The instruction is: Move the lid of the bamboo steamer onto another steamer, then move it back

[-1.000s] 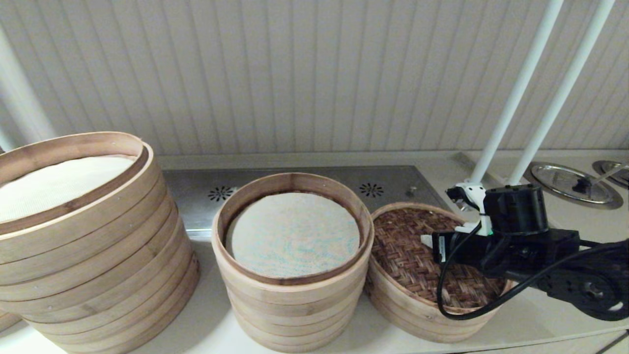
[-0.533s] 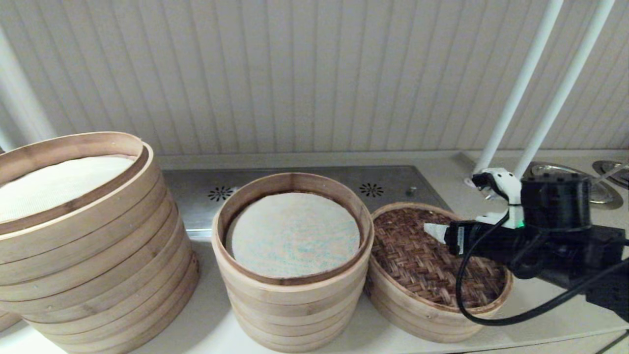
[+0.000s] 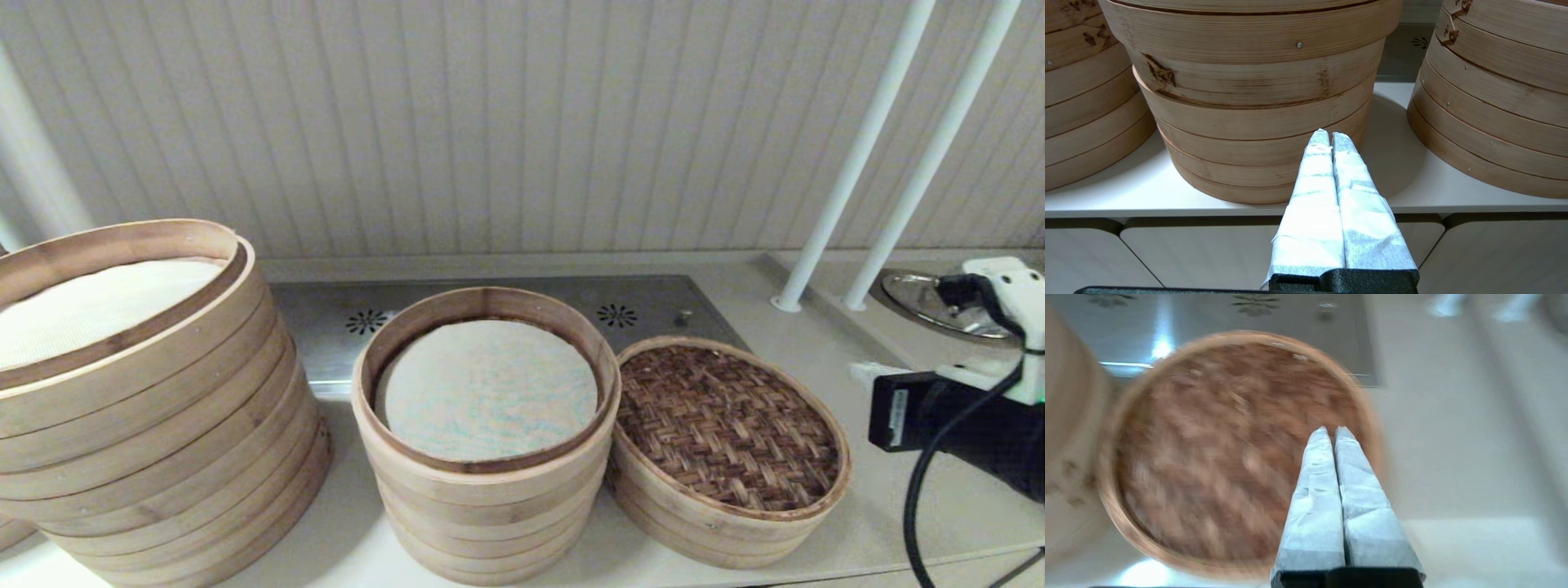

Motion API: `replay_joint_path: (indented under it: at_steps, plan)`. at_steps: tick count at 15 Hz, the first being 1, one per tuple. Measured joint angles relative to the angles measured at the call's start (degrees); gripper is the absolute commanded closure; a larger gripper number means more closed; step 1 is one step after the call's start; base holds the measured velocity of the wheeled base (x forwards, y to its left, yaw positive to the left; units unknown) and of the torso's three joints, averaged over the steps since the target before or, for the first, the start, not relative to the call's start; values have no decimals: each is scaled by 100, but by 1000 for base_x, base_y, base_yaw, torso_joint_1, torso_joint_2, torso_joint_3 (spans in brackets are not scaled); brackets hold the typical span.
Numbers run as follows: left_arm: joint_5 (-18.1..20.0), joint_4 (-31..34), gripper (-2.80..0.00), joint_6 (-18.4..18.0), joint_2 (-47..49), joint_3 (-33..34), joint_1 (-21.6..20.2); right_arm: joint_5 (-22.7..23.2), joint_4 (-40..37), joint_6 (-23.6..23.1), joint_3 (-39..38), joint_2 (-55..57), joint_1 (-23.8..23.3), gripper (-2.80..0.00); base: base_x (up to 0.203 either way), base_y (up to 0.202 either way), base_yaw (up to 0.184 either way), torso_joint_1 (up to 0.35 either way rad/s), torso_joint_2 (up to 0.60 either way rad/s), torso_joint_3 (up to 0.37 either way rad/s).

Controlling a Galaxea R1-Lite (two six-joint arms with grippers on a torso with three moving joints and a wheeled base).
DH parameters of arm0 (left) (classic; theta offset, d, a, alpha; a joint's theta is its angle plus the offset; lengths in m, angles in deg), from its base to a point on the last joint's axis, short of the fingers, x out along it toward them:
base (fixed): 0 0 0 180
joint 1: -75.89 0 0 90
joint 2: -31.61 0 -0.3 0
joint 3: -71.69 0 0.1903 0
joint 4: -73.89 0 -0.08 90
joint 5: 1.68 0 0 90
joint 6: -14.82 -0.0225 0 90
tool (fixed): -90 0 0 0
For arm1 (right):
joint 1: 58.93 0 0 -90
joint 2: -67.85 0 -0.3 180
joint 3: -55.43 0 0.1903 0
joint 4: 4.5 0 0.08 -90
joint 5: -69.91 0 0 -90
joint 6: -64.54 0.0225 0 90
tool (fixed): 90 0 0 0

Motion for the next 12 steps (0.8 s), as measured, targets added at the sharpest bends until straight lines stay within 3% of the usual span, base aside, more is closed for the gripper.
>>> replay_joint_path:
  at_steps: [4, 6, 9, 12]
  plan:
    - [2, 2, 0, -2, 0, 0, 0, -1106, -1191, -140, -67, -1400, 328, 0, 0, 0, 0, 0, 0, 0]
    - [2, 2, 0, -6, 0, 0, 0, -1335, -1774, -157, -80, -2075, 349, 0, 0, 0, 0, 0, 0, 0]
    - [0, 2, 0, -5, 0, 0, 0, -1388, -2847, -152, 104, -3042, 196, 0, 0, 0, 0, 0, 0, 0]
    - [4, 0, 0, -2, 0, 0, 0, -899, -3620, -147, 83, -3838, -543, 0, 0, 0, 0, 0, 0, 0]
